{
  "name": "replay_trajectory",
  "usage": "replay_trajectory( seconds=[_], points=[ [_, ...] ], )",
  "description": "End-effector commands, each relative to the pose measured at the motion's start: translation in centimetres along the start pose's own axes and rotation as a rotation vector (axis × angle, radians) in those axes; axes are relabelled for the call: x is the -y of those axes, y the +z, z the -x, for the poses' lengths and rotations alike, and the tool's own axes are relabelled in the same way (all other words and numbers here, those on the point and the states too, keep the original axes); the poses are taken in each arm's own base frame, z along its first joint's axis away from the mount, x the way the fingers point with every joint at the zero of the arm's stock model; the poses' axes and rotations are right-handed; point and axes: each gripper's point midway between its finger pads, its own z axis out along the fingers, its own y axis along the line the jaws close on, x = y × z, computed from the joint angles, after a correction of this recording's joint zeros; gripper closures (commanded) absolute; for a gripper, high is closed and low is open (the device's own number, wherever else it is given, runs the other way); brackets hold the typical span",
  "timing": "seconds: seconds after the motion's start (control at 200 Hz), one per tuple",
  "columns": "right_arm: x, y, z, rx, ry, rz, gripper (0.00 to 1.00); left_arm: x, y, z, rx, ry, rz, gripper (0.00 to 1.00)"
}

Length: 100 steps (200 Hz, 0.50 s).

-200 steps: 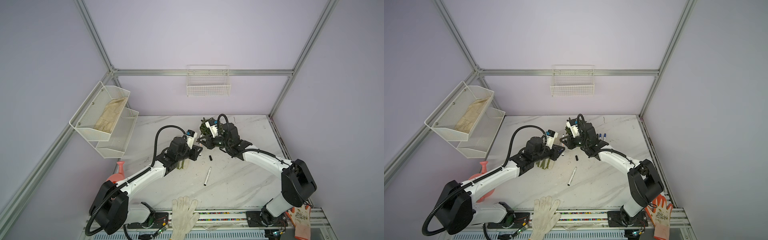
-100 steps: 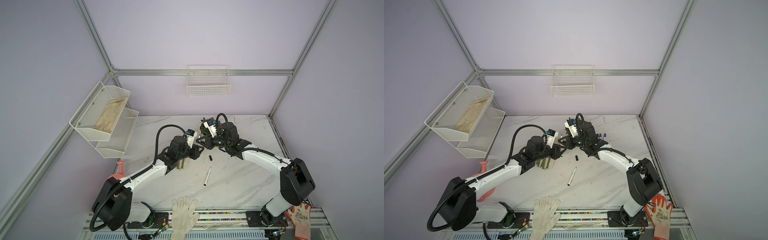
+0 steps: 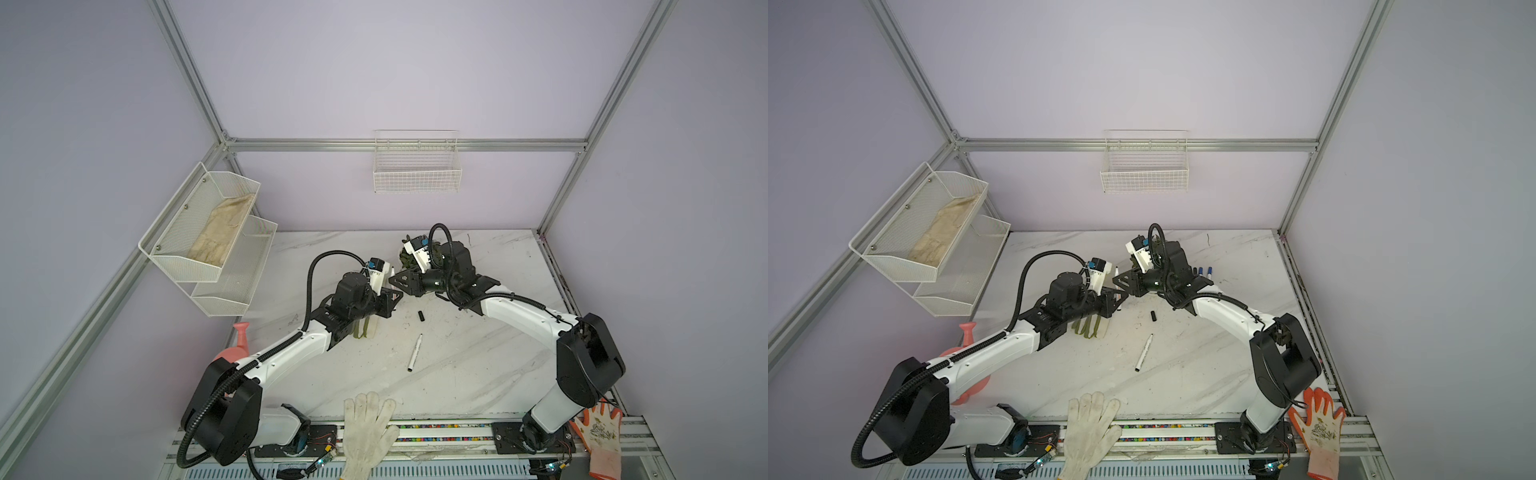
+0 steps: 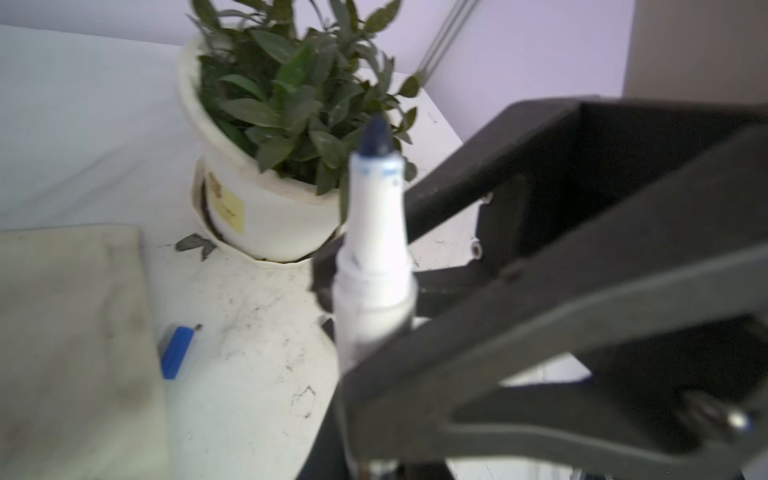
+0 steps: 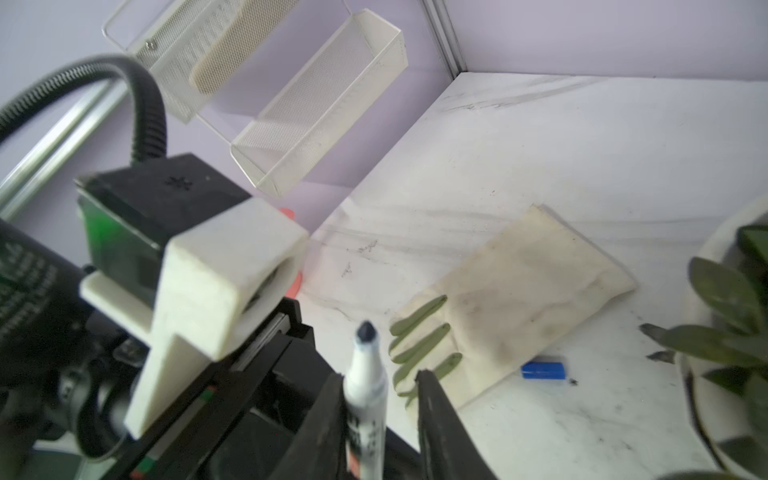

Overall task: Insert the pens into the pen caps
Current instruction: 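Hold the marker upright with the left gripper while the right gripper nears the cap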

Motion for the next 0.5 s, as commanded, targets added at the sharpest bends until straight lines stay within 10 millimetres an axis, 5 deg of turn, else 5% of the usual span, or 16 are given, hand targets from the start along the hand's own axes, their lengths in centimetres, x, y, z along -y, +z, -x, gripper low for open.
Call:
replay_trajectory(
  seconds=[0.0,0.165,0.495],
  points=[
    [3.7,1.8,-4.6,-0.154,0.043,-0.134,0.6,-7.1,-2.4,0.3,0.094,-0.172,0.294,1.0],
    [6.6,5.1,-8.6,-0.301,0.044,-0.287,0.57,-12.7,-5.6,-0.7,0.119,-0.271,0.536,1.0],
    [12.9,9.4,-8.6,-0.279,0.215,-0.593,0.56,-12.8,-7.3,-0.6,0.133,-0.263,0.542,1.0]
  ],
)
